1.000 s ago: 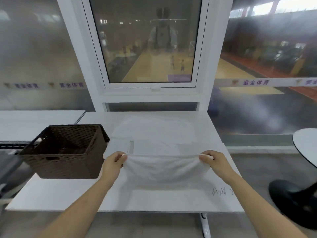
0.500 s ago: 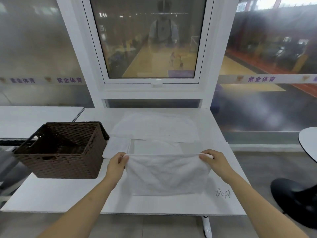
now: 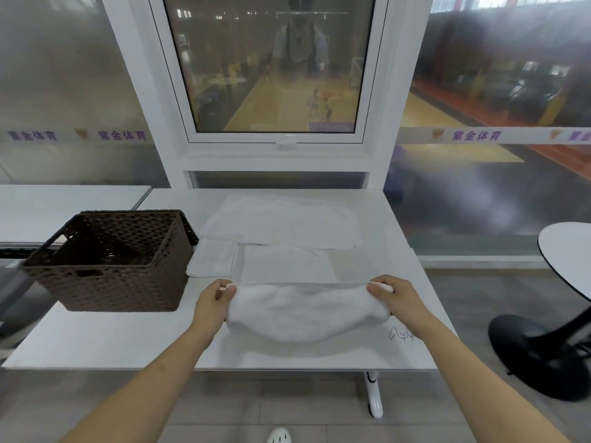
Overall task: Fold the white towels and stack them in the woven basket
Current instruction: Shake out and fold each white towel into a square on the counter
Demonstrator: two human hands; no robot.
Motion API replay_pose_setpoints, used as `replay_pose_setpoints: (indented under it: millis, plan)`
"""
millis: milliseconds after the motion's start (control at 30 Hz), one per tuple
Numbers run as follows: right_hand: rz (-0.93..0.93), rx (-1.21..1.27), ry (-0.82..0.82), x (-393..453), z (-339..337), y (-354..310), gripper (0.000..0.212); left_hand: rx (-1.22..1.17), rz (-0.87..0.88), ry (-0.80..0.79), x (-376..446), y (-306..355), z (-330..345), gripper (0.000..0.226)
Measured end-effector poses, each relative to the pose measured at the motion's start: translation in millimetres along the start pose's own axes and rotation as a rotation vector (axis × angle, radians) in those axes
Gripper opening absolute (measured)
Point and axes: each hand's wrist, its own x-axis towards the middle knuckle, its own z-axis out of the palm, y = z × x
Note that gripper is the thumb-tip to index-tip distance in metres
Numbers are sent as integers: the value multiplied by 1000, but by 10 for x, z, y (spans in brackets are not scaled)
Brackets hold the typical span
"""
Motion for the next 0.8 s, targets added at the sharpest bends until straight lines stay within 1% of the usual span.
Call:
replay_pose_setpoints:
  millis: [167, 400, 567, 800]
  plan:
    - [-22, -31, 7, -297, -129, -14, 8, 40, 16, -3, -236, 72, -13, 12]
    - [-21, -46, 20, -441, -190, -115, 8, 54, 61, 1, -309, 175, 0, 11]
    - [-31, -34, 37, -379, -165, -110, 8, 42, 46, 1, -252, 163, 10, 12]
    - [1, -37, 63, -54, 69, 12, 9, 3, 3, 7, 7, 18, 33, 14]
